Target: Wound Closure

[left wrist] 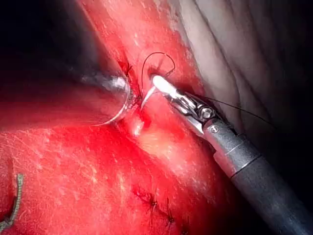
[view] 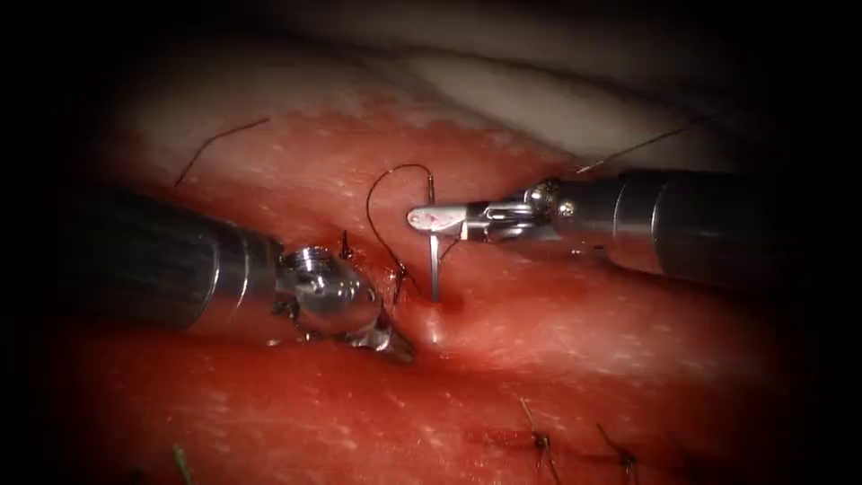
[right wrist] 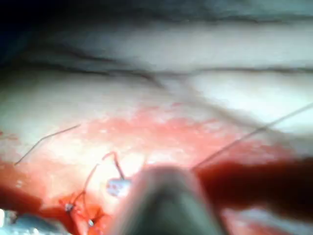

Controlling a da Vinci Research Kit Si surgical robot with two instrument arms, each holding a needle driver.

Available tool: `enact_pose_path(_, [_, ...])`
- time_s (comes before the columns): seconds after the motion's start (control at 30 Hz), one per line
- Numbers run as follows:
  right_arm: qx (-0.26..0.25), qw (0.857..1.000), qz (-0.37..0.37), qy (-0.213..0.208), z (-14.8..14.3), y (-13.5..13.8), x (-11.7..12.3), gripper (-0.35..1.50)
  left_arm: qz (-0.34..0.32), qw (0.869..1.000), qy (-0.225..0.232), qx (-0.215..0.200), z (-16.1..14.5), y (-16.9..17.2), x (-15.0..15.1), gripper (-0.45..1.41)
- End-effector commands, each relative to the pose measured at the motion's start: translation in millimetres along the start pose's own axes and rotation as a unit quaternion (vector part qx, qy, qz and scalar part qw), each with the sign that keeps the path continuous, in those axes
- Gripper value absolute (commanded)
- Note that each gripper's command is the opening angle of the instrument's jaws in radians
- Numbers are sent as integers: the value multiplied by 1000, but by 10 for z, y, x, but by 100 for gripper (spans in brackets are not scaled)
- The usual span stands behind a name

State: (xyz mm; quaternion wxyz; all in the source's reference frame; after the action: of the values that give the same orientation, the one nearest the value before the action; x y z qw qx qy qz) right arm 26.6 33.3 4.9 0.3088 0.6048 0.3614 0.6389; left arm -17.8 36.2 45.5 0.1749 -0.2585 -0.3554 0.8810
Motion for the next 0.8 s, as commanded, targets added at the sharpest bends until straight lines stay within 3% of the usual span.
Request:
enact_pose_path(0.03, [2,1000,0,0,9,-2,4,-35,0,1000,0,-1,9,0,-1,-26])
enact_pose_path(0.33, [-1,1000,31,0,10,-9,-1,-35,0,1000,0,-1,9,0,-1,-27])
enact_pose_path(0.43, [9,1000,20,23,10,-7,6,-35,0,1000,0,-1,9,0,-1,-27])
enact_pose_path(0.47, [37,998,-15,51,11,-7,12,5,0,1000,0,-2,8,0,-1,-27])
enact_pose_path(0.53, [51,996,-45,58,11,-8,16,83,0,1000,1,0,7,0,0,-26])
enact_pose_path(0.57, [52,995,-63,63,11,-8,17,109,0,1000,1,1,6,0,0,-26])
enact_pose_path(0.73, [44,981,-172,73,10,-7,20,126,10,1000,19,14,-13,6,12,-23])
enact_pose_path(0.8, [34,972,-221,74,7,-7,21,130,39,998,36,28,-23,14,20,-7])
